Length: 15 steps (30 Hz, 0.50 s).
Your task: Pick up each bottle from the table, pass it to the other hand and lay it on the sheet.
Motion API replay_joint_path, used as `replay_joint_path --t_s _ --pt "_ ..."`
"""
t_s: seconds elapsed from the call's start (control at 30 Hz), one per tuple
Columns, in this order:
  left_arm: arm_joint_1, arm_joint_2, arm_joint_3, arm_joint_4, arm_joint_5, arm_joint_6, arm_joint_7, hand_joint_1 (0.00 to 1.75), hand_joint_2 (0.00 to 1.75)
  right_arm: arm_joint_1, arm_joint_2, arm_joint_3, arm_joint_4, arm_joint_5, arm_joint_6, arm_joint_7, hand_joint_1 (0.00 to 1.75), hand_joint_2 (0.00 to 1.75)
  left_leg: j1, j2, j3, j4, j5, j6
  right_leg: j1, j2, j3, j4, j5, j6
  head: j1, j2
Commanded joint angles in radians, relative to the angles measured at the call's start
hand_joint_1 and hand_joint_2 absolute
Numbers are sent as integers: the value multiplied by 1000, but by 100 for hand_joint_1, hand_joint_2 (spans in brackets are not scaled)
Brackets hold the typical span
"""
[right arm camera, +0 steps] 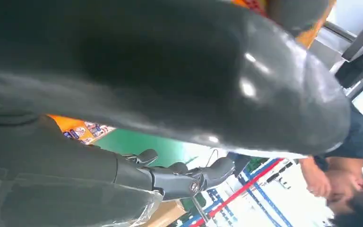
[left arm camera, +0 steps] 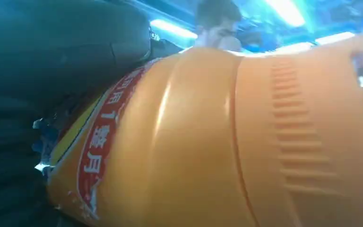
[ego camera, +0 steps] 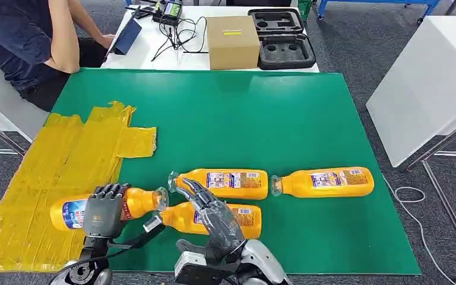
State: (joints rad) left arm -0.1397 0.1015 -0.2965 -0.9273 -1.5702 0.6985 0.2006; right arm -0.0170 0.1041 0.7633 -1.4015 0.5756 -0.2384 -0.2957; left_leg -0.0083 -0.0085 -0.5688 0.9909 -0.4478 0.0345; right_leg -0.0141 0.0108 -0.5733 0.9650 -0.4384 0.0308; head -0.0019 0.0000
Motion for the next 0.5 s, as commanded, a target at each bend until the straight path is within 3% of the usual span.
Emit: replay_joint_path --t_s 0.03,0.07,0.1,0.13,0.2,0.5 --pt "-137 11 -138 334 -1 0 -32 14 175 -53 -44 2 29 -24 11 -9 0 0 1 -1 6 -2 -1 -3 1 -2 7 -2 -1 -1 0 0" --pt "-158 2 -146 397 -1 0 -29 0 175 -56 -44 3 35 -30 17 -11 0 0 1 -1 4 -2 0 -2 1 -2 5 -2 -1 -1 0 0" --pt "-196 -5 -171 516 -1 0 -7 0 175 -57 -47 2 31 -31 16 -12 0 0 1 0 7 -2 -1 -3 1 -2 7 -2 -1 -2 0 0" --pt "-202 -12 -156 557 0 -2 -37 0 0 -55 -47 -1 28 -33 17 -12 0 0 0 -2 5 -2 0 -2 0 -2 6 -2 0 -1 0 0" --pt "-209 -9 -169 598 17 -78 -16 0 0 -56 -52 3 21 -38 22 -11 0 0 1 -3 6 -2 0 -2 1 -5 8 -2 0 -1 0 0" --pt "-207 -11 -155 594 21 -90 -31 0 0 -52 -54 5 18 -38 23 -9 0 0 1 -5 20 -4 0 -4 1 -6 23 -3 -1 -4 0 0"
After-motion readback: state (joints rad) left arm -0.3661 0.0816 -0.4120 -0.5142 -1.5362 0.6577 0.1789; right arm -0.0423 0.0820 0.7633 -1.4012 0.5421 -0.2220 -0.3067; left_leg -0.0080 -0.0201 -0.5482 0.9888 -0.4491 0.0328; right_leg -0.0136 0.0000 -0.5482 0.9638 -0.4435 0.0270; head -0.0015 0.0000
